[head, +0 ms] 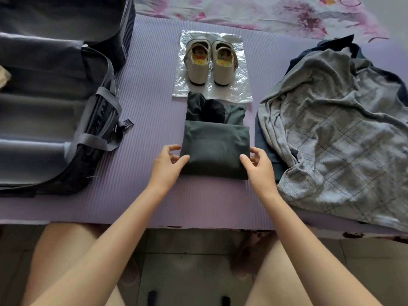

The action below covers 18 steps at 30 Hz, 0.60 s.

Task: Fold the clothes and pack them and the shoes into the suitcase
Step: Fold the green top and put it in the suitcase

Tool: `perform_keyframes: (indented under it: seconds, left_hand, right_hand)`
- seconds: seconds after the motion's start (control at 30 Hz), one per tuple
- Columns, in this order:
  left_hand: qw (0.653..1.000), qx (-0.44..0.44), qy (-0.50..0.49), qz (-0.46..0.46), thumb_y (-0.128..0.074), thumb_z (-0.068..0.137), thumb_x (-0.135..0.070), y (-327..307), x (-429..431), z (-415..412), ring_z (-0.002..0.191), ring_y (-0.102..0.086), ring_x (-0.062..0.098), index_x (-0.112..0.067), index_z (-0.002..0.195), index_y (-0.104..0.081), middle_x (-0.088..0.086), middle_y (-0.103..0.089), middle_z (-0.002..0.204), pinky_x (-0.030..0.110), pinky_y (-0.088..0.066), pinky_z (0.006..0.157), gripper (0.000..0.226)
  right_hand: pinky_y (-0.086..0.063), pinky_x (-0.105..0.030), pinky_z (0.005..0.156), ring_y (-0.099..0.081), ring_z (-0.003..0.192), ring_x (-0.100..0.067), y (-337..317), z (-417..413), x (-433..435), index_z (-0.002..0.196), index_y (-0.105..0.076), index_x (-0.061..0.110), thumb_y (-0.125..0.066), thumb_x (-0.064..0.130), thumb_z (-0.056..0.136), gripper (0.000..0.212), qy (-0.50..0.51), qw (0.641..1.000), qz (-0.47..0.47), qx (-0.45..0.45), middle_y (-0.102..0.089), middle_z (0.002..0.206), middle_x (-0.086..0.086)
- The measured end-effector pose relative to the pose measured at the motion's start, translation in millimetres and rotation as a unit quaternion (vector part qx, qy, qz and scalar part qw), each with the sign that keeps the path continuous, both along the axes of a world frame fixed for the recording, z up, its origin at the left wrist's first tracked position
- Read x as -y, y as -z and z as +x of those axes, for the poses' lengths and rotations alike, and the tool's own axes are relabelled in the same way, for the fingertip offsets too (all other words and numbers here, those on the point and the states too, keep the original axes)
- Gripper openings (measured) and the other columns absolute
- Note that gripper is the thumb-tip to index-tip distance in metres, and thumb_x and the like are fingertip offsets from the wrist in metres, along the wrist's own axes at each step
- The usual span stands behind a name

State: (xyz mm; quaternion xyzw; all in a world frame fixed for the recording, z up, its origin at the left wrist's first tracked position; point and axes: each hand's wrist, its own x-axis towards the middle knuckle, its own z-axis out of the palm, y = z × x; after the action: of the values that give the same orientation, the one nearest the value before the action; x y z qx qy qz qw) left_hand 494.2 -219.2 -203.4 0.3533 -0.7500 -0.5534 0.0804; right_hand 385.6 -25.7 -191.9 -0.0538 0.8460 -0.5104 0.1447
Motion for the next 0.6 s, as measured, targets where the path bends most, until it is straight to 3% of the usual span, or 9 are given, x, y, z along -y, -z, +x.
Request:
perform_keyframes:
  seconds: [0.07, 0.2, 0.43, 0.6]
  left_hand:
    - [0.999, -0.025, -0.020, -0.025, -0.062, 0.089, -0.022, -1.5, -6.8, 6.6, 0.080, -0.058, 0.009, -0.017, 0.119, -0.053, -0.001, -0.062, 0.088, 0.028, -0.049, 0.074, 0.031]
    - [0.993, -0.089, -0.039, -0.064, -0.060, 0.090, -0.019, -14.3, -17.6, 20.9, 0.082, -0.058, 0.001, -0.020, 0.118, -0.052, -0.005, -0.062, 0.086, 0.011, -0.045, 0.070, 0.029]
    - [0.993, -0.063, 0.012, -0.095, -0.060, 0.090, -0.016, 3.1, -30.6, 52.9, 0.084, -0.059, 0.000, -0.018, 0.123, -0.050, -0.004, -0.064, 0.089, 0.007, -0.046, 0.067, 0.034]
    - [0.995, -0.066, -0.005, -0.081, -0.063, 0.088, -0.016, 1.0, -29.4, 61.1, 0.082, -0.060, -0.001, -0.022, 0.120, -0.049, -0.008, -0.062, 0.086, 0.007, -0.045, 0.067, 0.036]
  right_hand:
    - [-0.043, -0.016, 0.077, -0.057, 0.084, -0.012, -0.1, 11.3, -5.3, 0.121, -0.055, 0.010, -0.060, 0.011, 0.090, 0.032, 0.013, 0.999, -0.006, -0.043, -0.060, 0.087, -0.001]
    - [-0.044, -0.015, 0.075, -0.057, 0.074, -0.010, -5.6, 22.6, -9.9, 0.120, -0.055, 0.015, -0.062, 0.006, 0.088, 0.034, 0.050, 0.996, -0.039, -0.063, -0.060, 0.079, -0.003]
    - [-0.043, -0.022, 0.074, -0.058, 0.073, -0.006, 9.7, 50.8, -24.2, 0.117, -0.057, 0.019, -0.064, 0.010, 0.087, 0.032, 0.058, 0.997, -0.007, -0.054, -0.061, 0.077, 0.006]
    - [-0.042, -0.011, 0.068, -0.056, 0.068, -0.003, 8.3, 54.2, -34.4, 0.106, -0.061, 0.023, -0.068, 0.008, 0.084, 0.028, 0.042, 0.996, -0.029, -0.071, -0.063, 0.076, -0.001]
